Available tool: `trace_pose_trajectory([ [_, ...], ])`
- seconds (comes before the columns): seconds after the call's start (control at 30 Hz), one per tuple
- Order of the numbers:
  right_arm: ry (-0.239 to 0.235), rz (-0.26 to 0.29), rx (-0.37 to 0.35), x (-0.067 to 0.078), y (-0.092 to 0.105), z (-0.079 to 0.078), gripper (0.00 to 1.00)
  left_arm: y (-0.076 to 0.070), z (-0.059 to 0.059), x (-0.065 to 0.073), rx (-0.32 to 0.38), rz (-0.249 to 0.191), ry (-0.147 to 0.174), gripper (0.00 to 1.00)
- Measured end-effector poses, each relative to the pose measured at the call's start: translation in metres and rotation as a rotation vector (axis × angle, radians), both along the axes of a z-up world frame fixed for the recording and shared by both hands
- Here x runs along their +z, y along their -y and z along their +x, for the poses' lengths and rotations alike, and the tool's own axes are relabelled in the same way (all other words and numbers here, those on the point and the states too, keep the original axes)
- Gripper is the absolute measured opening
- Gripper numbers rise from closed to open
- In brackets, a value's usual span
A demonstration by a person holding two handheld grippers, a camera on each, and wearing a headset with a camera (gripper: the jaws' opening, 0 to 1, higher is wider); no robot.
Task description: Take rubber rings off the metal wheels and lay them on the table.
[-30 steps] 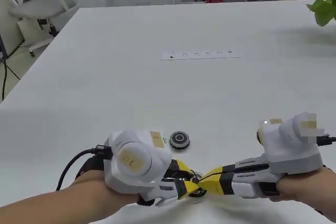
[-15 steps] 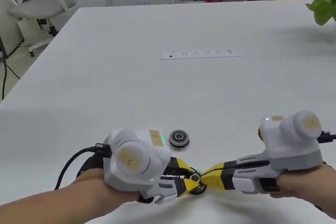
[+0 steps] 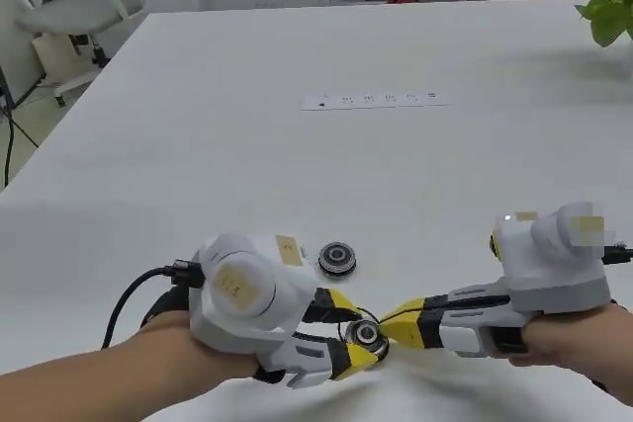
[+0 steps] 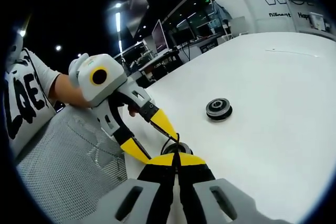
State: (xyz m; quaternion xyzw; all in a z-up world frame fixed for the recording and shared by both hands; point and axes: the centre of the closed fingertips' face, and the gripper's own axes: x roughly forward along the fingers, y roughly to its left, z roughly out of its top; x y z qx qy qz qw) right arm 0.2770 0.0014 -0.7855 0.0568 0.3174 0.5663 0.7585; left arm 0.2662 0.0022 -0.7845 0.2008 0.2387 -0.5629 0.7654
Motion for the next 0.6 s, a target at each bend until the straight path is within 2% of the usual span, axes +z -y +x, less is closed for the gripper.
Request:
trace_pose_trajectory([
  [0.17, -0.001, 0.001, 0.001, 0.000, 0.000, 0.000, 0.00, -0.001, -0.002, 0.002, -0.007, 0.001, -0.006, 0.32],
  [0.3, -0.004, 0.001, 0.000, 0.001, 0.000, 0.000, 0.00, -0.002, -0.004, 0.008, -0.008, -0.011, 0.002, 0.38],
  [0.47, -0.003, 0.001, 0.001, 0.001, 0.000, 0.001, 0.00, -0.004, -0.004, 0.016, 0.007, -0.044, -0.018, 0.43],
  [0.6, -0.003, 0.004, 0.001, 0.003, 0.000, 0.002, 0.00, -0.008, -0.006, 0.019, 0.011, -0.050, -0.024, 0.46],
])
